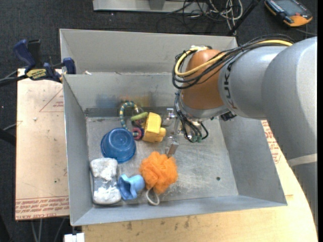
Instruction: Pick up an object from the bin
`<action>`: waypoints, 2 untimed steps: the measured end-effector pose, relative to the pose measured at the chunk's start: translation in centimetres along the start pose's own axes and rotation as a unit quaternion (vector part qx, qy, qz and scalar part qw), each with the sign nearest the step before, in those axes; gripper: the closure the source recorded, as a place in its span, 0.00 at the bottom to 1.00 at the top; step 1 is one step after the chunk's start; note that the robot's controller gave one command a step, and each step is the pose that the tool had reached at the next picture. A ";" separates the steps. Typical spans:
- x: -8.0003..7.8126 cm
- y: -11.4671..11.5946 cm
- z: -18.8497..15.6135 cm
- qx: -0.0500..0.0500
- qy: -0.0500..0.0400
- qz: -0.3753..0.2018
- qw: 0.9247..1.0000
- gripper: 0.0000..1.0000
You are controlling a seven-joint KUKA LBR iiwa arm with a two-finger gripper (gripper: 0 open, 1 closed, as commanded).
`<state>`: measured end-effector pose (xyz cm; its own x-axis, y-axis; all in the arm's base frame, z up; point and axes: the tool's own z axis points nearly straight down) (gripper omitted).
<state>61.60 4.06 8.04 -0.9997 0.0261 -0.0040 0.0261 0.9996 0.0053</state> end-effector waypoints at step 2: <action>-3.0 0.9 -6.2 0.002 -0.004 -0.061 0.998 0.00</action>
Offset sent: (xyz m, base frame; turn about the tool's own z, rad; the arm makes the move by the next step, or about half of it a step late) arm 0.0301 0.0260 0.0212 -0.2654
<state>64.56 4.87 14.30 -0.9954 -0.0950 -0.0122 -0.0950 0.9955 -0.0001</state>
